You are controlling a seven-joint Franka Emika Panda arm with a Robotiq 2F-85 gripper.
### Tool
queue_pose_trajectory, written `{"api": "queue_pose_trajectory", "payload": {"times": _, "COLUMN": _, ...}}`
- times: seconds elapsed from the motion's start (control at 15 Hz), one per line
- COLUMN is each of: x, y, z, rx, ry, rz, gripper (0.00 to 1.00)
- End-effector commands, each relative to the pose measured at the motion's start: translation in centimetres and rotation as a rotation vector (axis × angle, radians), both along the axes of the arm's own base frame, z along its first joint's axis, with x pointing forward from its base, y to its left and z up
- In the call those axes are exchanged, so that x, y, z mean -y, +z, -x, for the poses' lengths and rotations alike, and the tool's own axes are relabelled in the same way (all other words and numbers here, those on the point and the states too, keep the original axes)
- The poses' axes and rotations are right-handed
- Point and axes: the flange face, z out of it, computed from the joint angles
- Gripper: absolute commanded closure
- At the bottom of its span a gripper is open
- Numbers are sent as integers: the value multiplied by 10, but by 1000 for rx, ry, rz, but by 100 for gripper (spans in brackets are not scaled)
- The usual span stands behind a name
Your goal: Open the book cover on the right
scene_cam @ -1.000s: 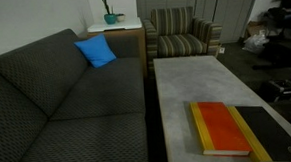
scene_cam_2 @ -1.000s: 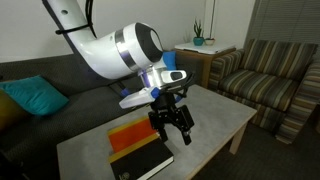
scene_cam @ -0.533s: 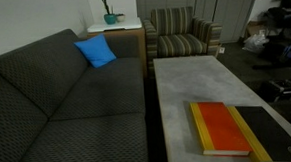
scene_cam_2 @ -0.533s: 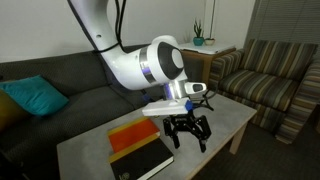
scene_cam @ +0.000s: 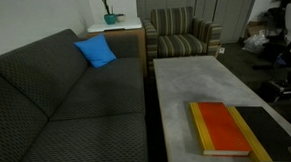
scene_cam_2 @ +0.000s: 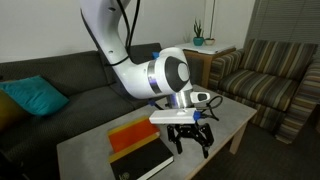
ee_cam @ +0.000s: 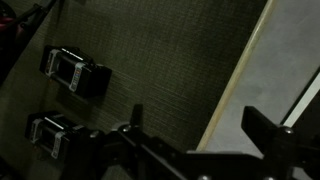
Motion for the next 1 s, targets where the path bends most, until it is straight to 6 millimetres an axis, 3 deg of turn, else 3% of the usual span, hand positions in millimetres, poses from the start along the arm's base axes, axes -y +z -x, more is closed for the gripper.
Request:
{"api": "queue_pose_trajectory", "payload": {"times": 0.0, "x": 5, "y": -14, "z": -5, "rx": 2, "ry": -1, "rz": -8, "gripper": 0}}
{"api": "queue_pose_trajectory", "payload": {"times": 0.33, "x": 6, "y": -49, "z": -16, "rx": -23, "ry": -28, "rz": -42, "gripper": 0}}
{"api": "queue_pose_trajectory", "payload": {"times": 0.93, "x": -14, "y": -117, "z": -31, "rx": -70, "ry": -40, "rz": 23, "gripper": 0}}
